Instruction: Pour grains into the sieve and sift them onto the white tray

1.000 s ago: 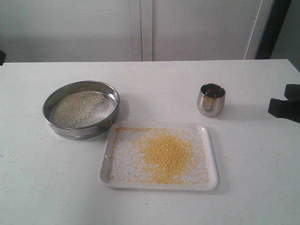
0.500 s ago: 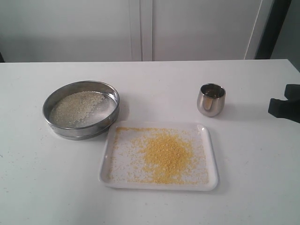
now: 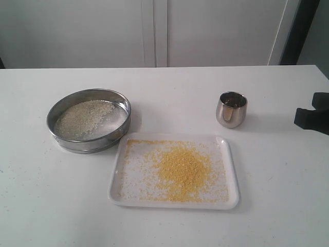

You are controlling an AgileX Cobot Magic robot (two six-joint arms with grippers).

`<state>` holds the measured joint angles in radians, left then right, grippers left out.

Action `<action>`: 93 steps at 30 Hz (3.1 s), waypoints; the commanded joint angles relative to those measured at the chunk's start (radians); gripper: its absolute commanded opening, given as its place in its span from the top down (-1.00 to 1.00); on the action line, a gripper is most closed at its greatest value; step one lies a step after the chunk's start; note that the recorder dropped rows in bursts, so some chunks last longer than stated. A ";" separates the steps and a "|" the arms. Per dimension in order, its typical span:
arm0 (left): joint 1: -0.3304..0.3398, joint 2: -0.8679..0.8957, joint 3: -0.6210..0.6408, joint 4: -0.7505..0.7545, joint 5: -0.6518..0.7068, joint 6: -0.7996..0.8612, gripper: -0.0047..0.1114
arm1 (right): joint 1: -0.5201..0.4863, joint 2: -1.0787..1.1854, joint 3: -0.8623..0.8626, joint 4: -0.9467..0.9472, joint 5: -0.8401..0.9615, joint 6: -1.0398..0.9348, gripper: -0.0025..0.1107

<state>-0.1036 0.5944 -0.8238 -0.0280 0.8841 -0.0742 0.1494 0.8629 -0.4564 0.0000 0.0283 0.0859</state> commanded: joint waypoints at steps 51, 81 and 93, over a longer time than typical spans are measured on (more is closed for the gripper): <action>0.150 -0.507 0.384 0.107 -0.451 0.004 0.91 | 0.001 -0.003 0.003 0.000 -0.007 -0.002 0.96; 0.172 -0.594 0.711 -0.029 -0.628 0.074 0.91 | 0.001 -0.003 0.003 0.000 -0.007 -0.002 0.96; 0.172 -0.594 0.768 -0.029 -0.632 0.074 0.91 | 0.001 -0.003 0.003 0.000 -0.007 -0.002 0.96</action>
<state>0.0678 0.0046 -0.0748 -0.0443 0.2556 0.0000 0.1494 0.8629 -0.4564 0.0000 0.0283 0.0859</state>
